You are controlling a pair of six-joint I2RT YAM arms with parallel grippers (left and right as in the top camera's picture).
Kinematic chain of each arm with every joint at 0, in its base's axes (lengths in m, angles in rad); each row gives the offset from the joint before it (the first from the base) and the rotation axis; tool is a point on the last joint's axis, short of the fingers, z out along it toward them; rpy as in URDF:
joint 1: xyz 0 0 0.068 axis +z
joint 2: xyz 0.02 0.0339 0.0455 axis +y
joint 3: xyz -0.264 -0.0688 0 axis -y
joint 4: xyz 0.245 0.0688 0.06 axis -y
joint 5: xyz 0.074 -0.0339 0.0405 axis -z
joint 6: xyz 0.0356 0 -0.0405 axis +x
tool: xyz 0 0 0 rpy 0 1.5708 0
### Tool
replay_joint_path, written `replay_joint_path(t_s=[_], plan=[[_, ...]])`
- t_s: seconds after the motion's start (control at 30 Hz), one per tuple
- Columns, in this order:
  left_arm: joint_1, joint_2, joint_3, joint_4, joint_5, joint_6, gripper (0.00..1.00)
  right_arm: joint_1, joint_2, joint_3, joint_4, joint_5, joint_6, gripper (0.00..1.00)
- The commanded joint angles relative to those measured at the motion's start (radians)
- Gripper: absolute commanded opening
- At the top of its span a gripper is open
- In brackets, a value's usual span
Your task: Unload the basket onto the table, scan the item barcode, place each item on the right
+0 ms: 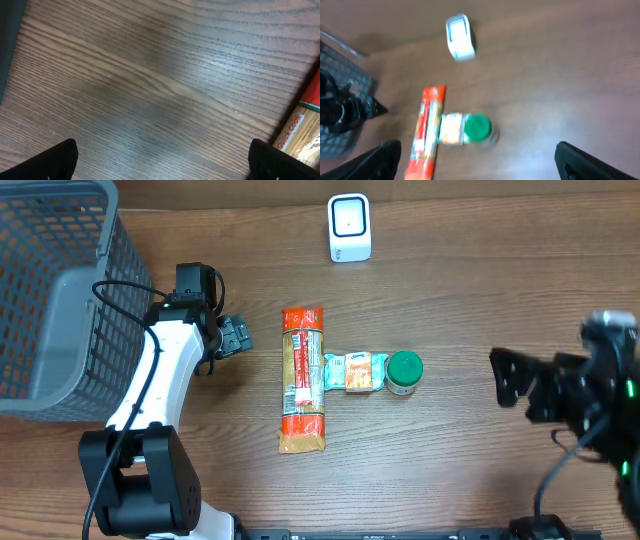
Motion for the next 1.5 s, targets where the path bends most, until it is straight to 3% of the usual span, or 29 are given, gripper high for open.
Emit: replay_joint_path(t_s=[0.0,0.17,0.23,0.3,0.6,1.0,1.47], plan=[[-0.001,-0.02,0.011,0.001,0.001,0.014,1.0,-0.008,0.166,0.149,-0.11,-0.048,0.151,1.0],[-0.001,-0.02,0.011,0.001,0.001,0.014,1.0,-0.007,0.323,0.179,-0.116,-0.213,0.168,1.0],[-0.001,-0.02,0.011,0.001,0.001,0.014,1.0,-0.006,0.373,0.179,-0.126,-0.238,0.169,0.83],[-0.001,-0.02,0.011,0.001,0.001,0.014,1.0,0.01,0.42,0.179,-0.141,-0.221,0.174,0.76],[-0.001,-0.02,0.011,0.001,0.001,0.014,1.0,0.214,0.634,0.176,-0.155,-0.016,0.284,0.82],[-0.001,-0.02,0.011,0.001,0.001,0.014,1.0,0.347,0.91,0.176,-0.09,-0.001,0.283,0.91],[-0.001,-0.02,0.011,0.001,0.001,0.014,1.0,0.356,0.929,0.142,0.002,0.069,0.28,0.93]])
